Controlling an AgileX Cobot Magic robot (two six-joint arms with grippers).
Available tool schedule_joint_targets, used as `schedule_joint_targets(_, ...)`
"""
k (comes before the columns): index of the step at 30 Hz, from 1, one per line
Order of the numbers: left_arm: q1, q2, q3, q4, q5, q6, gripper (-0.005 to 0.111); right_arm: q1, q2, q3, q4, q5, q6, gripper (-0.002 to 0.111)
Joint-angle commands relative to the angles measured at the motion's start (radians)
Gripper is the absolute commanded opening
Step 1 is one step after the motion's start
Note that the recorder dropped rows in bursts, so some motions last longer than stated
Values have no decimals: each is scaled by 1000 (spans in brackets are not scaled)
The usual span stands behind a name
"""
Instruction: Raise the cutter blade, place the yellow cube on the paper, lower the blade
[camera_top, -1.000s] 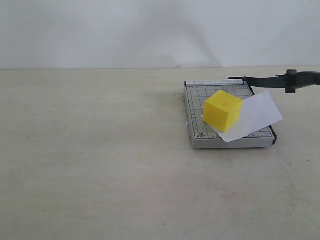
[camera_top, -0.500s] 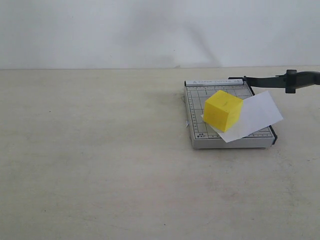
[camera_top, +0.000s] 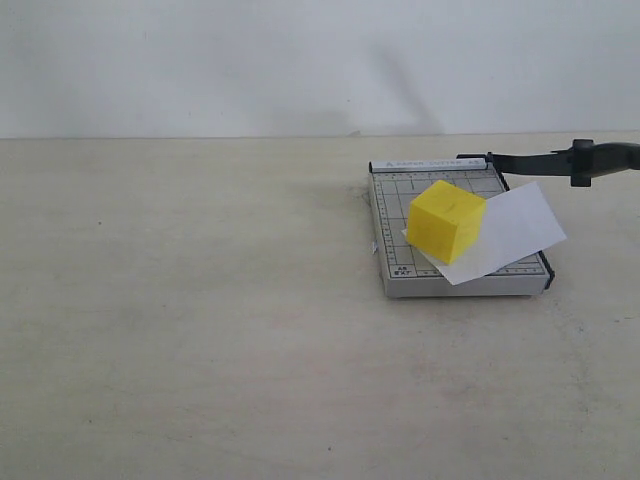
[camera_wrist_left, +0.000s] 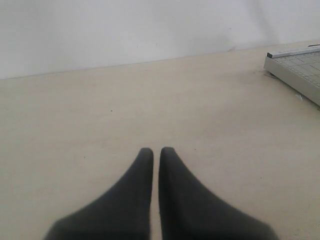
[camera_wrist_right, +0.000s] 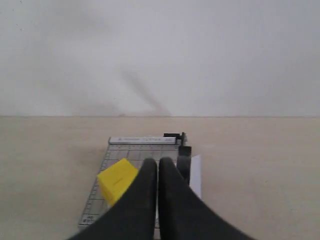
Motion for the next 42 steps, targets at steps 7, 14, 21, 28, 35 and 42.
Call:
schedule_joint_targets(7, 2, -3, -3, -11, -1, 3, 5, 0, 471, -516, -266, 334, -36, 67)
schedule_joint_targets(14, 2, -3, -3, -11, -1, 5, 5, 0, 813, -762, -189, 664, -105, 61)
schedule_joint_targets(21, 2, -3, -3, -11, -1, 5, 5, 0, 946, -792, -178, 656, -112, 61)
schedule_joint_targets(28, 2, -3, -3, -11, -1, 7, 5, 0, 1005, -792, -224, 652, -118, 61)
schedule_joint_targets(35, 2, -3, -3, -11, -1, 7, 5, 0, 1034, -790, -214, 638, -111, 61)
schedule_joint_targets(42, 2, -3, -3, -11, -1, 7, 5, 0, 1072, -790, -203, 664, -111, 61)
